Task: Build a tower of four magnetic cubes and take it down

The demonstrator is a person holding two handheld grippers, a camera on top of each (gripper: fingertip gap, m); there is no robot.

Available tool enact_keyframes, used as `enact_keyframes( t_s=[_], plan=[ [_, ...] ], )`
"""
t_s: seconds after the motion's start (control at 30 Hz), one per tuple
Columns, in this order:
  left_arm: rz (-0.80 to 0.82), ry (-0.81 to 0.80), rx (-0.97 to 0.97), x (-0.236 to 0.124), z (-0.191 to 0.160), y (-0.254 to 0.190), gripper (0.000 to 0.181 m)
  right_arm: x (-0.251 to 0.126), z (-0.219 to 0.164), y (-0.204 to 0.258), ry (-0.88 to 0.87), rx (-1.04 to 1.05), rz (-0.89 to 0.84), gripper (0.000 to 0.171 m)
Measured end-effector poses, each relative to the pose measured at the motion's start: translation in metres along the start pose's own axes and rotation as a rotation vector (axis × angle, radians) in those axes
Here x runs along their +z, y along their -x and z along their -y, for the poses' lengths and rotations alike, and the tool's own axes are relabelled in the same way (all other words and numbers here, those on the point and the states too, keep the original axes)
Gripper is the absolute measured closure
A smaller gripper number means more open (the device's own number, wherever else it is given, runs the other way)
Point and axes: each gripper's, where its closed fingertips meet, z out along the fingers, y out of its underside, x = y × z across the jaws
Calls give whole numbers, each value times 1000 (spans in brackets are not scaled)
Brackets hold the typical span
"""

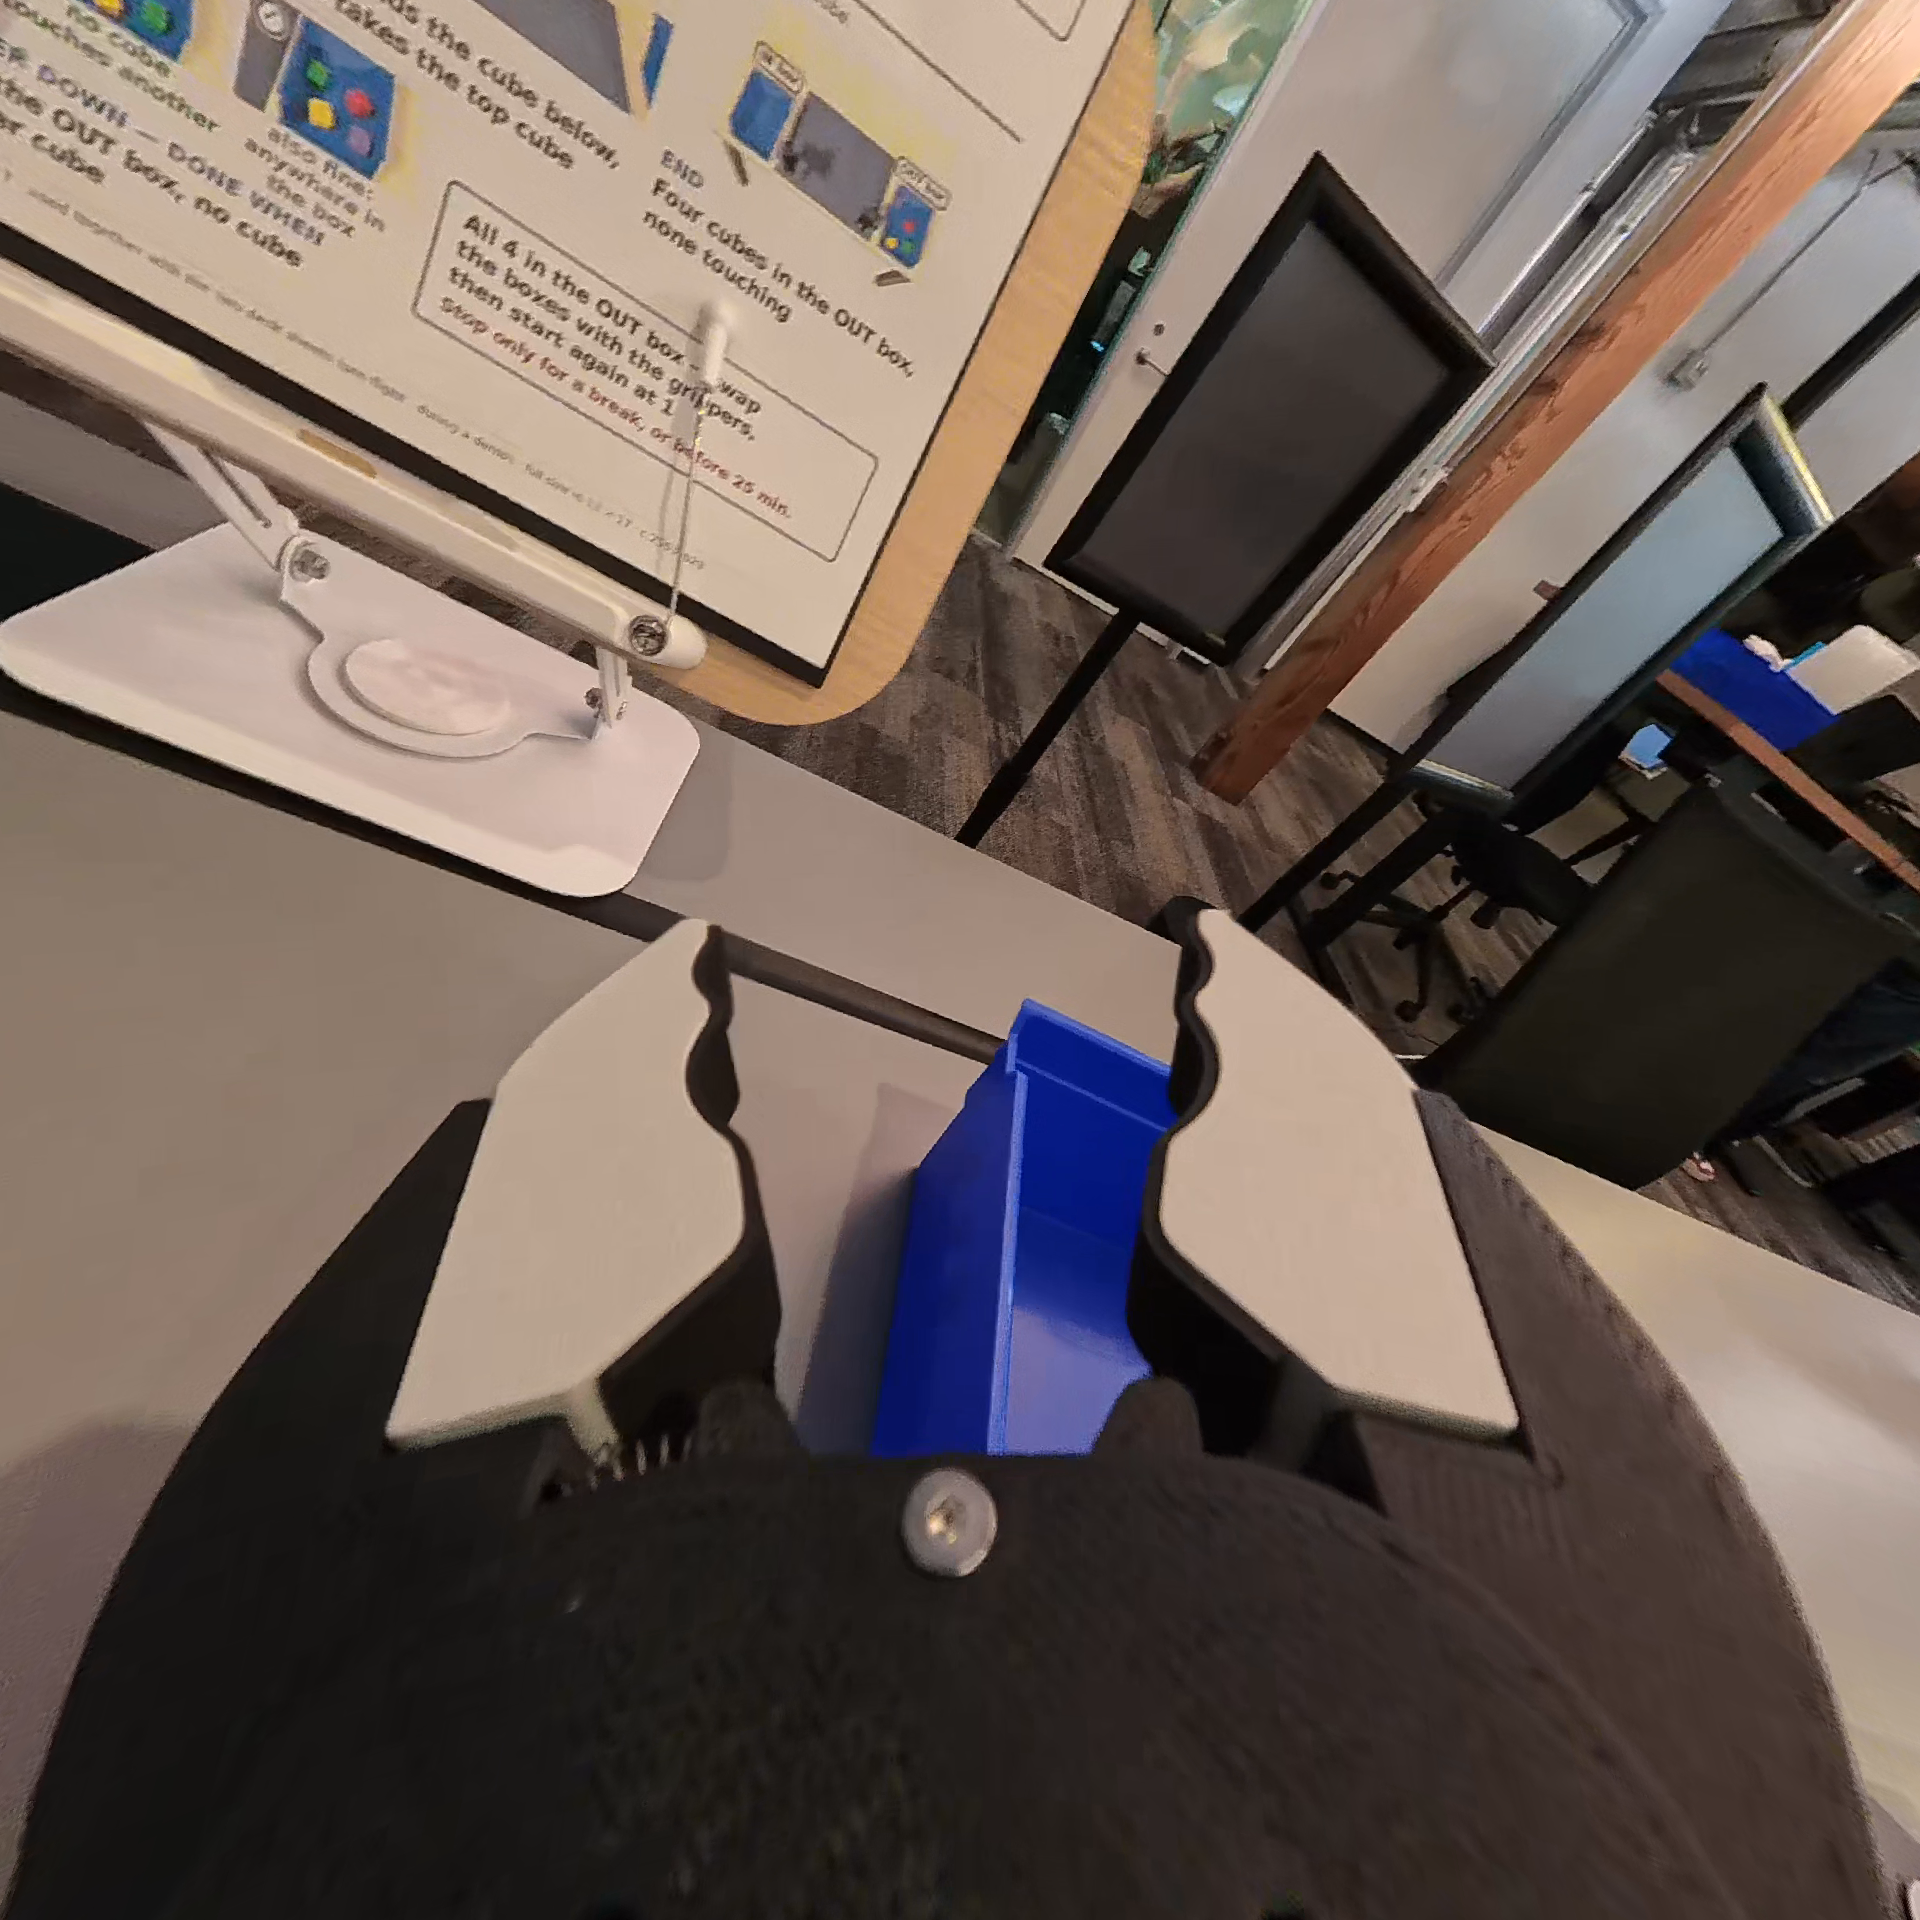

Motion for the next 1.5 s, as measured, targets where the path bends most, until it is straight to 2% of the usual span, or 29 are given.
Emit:
enact_keyframes(
  t_s=[0.27,0.63,0.83,0.97,1.07,1.13,1.27,1.37,1.5],
  plan=[
    [-23,30,-29,-2,-5,-4,144,5,-11,6,40,-42,33,76],
    [-59,25,-64,-6,-5,-8,135,9,-16,10,50,-30,51,76],
    [-41,-53,-101,-30,-2,3,124,10,-17,16,54,-36,75,77],
    [-44,-142,-107,-63,-1,6,125,10,-18,22,63,-11,130,78],
    [-181,-259,-8,-97,7,-25,137,9,-18,24,74,-9,164,78],
    [-289,-296,110,-117,12,-60,135,9,-18,25,76,-15,179,78],
    [-354,-324,428,-134,23,-121,131,9,-19,26,86,-33,200,78],
    [-395,-232,541,-126,23,-154,128,8,-20,26,97,-38,215,78],
    [-363,-48,601,-98,14,-166,123,7,-18,21,91,-36,219,78]
  ],
)
